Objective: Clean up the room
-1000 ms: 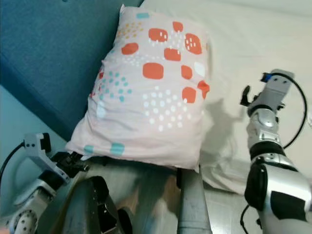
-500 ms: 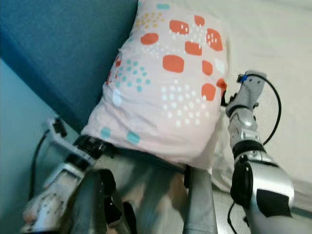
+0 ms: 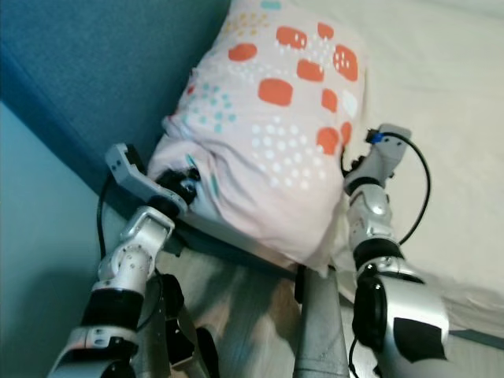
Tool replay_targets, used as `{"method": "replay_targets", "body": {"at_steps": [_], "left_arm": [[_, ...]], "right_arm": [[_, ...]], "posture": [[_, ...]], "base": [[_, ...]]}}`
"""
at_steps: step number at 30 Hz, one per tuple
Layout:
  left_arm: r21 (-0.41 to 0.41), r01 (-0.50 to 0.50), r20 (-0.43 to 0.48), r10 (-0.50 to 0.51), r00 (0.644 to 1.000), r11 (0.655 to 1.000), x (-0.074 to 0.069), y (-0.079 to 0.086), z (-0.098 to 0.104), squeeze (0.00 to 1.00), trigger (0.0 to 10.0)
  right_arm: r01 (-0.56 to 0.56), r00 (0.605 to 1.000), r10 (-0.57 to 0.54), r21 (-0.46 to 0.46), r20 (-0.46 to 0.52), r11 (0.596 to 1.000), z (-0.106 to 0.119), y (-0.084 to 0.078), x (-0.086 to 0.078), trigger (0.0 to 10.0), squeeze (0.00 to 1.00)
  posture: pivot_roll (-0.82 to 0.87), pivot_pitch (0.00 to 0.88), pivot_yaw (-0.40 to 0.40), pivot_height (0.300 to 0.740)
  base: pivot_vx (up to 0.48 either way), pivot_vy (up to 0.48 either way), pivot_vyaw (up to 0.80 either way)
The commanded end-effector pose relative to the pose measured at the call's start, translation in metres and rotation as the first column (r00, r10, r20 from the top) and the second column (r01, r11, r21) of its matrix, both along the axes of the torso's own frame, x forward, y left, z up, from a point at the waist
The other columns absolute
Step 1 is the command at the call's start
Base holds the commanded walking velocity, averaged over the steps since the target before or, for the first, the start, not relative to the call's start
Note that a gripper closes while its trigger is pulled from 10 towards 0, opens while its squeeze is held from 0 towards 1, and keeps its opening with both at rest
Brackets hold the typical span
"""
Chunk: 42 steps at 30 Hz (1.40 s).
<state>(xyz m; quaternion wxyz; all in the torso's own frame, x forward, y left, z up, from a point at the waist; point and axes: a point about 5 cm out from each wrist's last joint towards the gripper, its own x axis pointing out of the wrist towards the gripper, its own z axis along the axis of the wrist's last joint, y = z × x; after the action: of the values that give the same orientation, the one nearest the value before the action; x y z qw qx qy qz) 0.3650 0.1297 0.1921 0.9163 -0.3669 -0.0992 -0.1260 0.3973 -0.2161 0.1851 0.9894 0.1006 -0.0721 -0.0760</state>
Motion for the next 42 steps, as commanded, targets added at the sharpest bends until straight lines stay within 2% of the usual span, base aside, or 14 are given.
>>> {"method": "replay_targets", "body": {"at_steps": [1, 8, 12, 13, 14, 15, 16, 18, 19, 24, 26, 31, 34, 42], "left_arm": [[0.022, -0.023, -0.033, 0.023, 0.999, 1.000, 0.005, 0.002, -0.006, 1.00, 10.0], [0.023, -0.054, -0.001, 0.054, 0.999, 0.998, 0.016, 0.009, 0.006, 1.00, 10.0], [0.105, -0.086, -0.028, 0.090, 0.996, 0.991, 0.015, 0.012, -0.003, 1.00, 10.0], [0.164, -0.118, -0.079, 0.132, 0.988, 0.979, 0.013, 0.018, -0.014, 1.00, 10.0], [0.223, -0.163, -0.141, 0.197, 0.970, 0.961, 0.008, 0.030, -0.031, 0.73, 10.0], [0.223, -0.163, -0.141, 0.197, 0.970, 0.961, 0.008, 0.030, -0.031, 0.73, 10.0], [0.259, -0.190, -0.180, 0.241, 0.954, 0.947, 0.004, 0.039, -0.043, 0.00, 10.0], [0.289, -0.222, -0.212, 0.289, 0.934, 0.931, -0.002, 0.051, -0.056, 0.00, 10.0], [0.331, -0.266, -0.229, 0.351, 0.908, 0.905, -0.016, 0.073, -0.068, 0.00, 10.0], [0.351, -0.323, -0.214, 0.411, 0.886, 0.879, -0.037, 0.103, -0.069, 0.00, 10.0], [0.327, -0.319, -0.217, 0.399, 0.891, 0.890, -0.045, 0.108, -0.068, 0.00, 10.0], [0.243, -0.263, -0.220, 0.317, 0.923, 0.934, -0.051, 0.105, -0.067, 0.00, 10.0], [0.092, -0.096, -0.258, 0.117, 0.959, 0.991, -0.065, 0.096, -0.080, 0.00, 10.0], [0.026, 0.113, -0.243, -0.104, 0.964, 0.993, -0.092, 0.095, -0.092, 0.00, 10.0]], "right_arm": [[-0.017, 1.000, 0.017, 0.008, -0.012, 1.000, -0.013, 0.002, -0.005, 10.0, 0.00], [-0.013, 1.000, 0.013, 0.014, -0.027, 1.000, -0.024, 0.001, -0.010, 10.0, 0.00], [-0.024, 0.999, 0.024, 0.008, -0.043, 1.000, -0.030, 0.005, -0.011, 10.0, 0.00], [-0.032, 0.998, 0.033, 0.006, -0.049, 0.999, -0.032, 0.007, -0.012, 10.0, 0.00], [-0.041, 0.998, 0.041, 0.000, -0.051, 0.999, -0.033, 0.010, -0.012, 10.0, 0.00], [-0.041, 0.998, 0.041, 0.000, -0.051, 0.999, -0.033, 0.010, -0.012, 10.0, 0.00], [-0.047, 0.998, 0.046, -0.005, -0.052, 0.999, -0.033, 0.011, -0.012, 10.0, 0.00], [-0.052, 0.997, 0.051, -0.006, -0.052, 0.999, -0.034, 0.013, -0.012, 10.0, 0.00], [-0.062, 0.997, 0.061, -0.005, -0.053, 0.998, -0.034, 0.016, -0.012, 10.0, 0.00], [-0.085, 0.995, 0.084, -0.003, -0.050, 0.996, -0.031, 0.021, -0.009, 10.0, 0.00], [-0.092, 0.995, 0.091, -0.002, -0.046, 0.996, -0.029, 0.023, -0.008, 10.0, 0.00], [-0.098, 0.994, 0.098, 0.000, -0.044, 0.995, -0.026, 0.025, -0.006, 10.0, 0.00], [-0.105, 0.994, 0.105, 0.001, -0.038, 0.994, -0.022, 0.027, -0.004, 10.0, 0.00], [-0.101, 0.994, 0.101, -0.006, -0.037, 0.995, -0.021, 0.021, -0.004, 10.0, 0.00]], "posture": [[-0.09, 0.387, 0.002, 0.465], [-0.10, 0.373, -0.004, 0.465], [-0.11, 0.366, -0.005, 0.465], [-0.10, 0.362, -0.006, 0.465], [-0.10, 0.356, -0.004, 0.465], [-0.10, 0.356, -0.004, 0.465], [-0.10, 0.356, -0.004, 0.465], [-0.09, 0.345, -0.005, 0.465], [-0.07, 0.323, -0.007, 0.465], [-0.05, 0.293, -0.009, 0.465], [-0.04, 0.274, -0.010, 0.465], [-0.03, 0.258, -0.010, 0.465], [-0.04, 0.220, -0.011, 0.465], [-0.04, 0.195, -0.013, 0.465]], "base": [[0.000, 0.000, 0.00], [0.000, 0.000, 0.00], [0.000, 0.000, 0.00], [0.000, 0.000, 0.00], [0.000, 0.000, 0.00], [0.000, 0.000, 0.00], [0.000, 0.000, 0.00], [0.000, 0.000, 0.00], [0.000, 0.000, 0.00], [0.000, 0.000, 0.00], [0.000, 0.000, 0.00], [0.000, 0.000, 0.00], [0.000, 0.000, 0.00], [0.000, 0.000, 0.00]]}}
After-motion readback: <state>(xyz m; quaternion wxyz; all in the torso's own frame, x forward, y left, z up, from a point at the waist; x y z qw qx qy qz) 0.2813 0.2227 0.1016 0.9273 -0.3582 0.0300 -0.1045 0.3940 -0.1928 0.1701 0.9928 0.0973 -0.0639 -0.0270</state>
